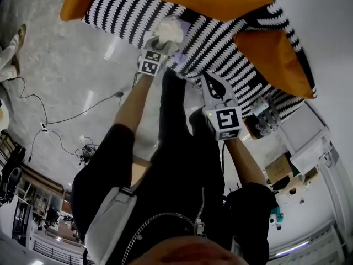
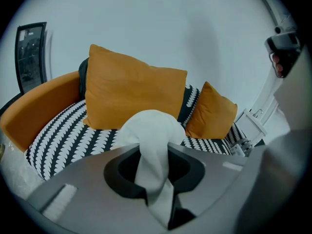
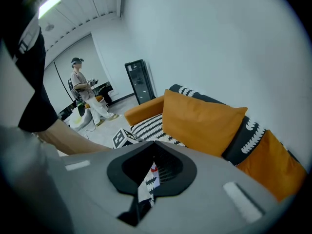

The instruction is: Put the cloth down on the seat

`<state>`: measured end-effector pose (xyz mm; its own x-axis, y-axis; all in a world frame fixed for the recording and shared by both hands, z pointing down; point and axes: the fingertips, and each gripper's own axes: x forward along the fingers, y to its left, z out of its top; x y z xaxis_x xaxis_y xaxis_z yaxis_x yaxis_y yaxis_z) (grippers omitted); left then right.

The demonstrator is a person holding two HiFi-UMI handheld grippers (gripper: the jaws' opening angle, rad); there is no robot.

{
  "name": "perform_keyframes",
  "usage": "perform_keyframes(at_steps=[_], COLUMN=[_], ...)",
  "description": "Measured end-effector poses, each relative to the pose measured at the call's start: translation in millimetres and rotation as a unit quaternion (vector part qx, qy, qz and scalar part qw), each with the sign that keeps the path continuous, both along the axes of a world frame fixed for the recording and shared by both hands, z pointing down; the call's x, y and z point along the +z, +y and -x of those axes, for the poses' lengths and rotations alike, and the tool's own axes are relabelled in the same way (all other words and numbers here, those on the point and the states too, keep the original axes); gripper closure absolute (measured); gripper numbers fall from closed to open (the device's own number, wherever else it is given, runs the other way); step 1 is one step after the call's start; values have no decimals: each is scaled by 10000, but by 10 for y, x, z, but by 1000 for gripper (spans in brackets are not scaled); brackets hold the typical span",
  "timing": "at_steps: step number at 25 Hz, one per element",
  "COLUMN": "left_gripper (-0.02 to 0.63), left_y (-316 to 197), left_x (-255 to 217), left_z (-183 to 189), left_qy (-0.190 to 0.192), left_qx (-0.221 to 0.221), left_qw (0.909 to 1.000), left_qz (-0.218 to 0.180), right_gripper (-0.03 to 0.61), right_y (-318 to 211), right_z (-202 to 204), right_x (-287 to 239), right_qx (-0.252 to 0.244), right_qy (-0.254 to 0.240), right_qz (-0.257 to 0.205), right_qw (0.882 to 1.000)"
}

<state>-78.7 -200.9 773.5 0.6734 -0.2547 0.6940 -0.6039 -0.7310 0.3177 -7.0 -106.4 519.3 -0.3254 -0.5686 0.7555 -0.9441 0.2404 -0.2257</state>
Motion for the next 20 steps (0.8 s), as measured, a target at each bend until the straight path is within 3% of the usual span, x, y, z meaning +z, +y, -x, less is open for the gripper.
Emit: perform_keyframes(at_steps=[10,14,20], left_gripper=[528,526,526], left_y=[-215,-227,-120], left_x=[660,839,1317], left_z=[29,12,10], left_qy=[-167,-204,-640], left_qx=[6,21,285], left_qw=[9998,9994,9961], left_qz=[122,270,540], right_gripper=[575,575,575], right_y=[-13,2,-25], right_z=[-59,48,-8], right_x=[471,624,761], right_qx=[592,493,785], right_qy=[-158,-130,-220], right_qz=[500,728,880], right_qw=[9969,9960,9928])
